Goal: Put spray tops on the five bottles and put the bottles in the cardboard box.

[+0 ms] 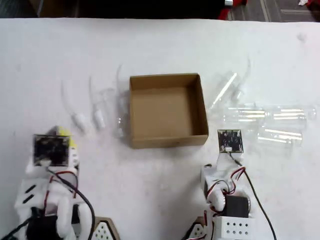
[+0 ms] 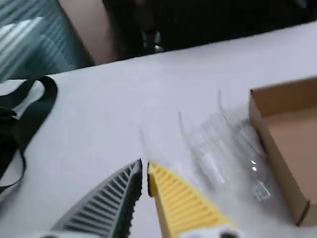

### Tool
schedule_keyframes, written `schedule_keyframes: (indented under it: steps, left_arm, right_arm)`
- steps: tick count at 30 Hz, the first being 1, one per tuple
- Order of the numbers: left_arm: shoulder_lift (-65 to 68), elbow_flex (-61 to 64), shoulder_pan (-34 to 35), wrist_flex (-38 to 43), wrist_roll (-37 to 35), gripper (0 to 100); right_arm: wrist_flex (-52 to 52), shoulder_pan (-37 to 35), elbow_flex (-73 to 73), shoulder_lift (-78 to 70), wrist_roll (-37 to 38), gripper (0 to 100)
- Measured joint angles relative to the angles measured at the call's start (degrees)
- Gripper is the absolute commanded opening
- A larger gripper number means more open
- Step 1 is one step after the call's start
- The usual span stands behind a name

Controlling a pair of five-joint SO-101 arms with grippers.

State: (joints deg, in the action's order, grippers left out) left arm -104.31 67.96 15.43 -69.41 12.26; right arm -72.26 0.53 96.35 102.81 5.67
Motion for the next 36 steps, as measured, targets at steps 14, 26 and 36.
schedule_keyframes:
  steps: [14,26,36]
  left_arm:
    - [0.9,10.9,13.1,11.0,21.1,2]
    - [1.1,15.4,2.6,10.9,41.8,2]
    - [0.8,9.8,-3.3,7.6,37.9,10]
  right_arm:
    - [0.0,0.0,0.0,0.0,0.0,18.4]
    - [0.0,0.0,0.0,0.0,0.0,18.5]
    - [0.0,0.0,0.0,0.0,0.0,18.4]
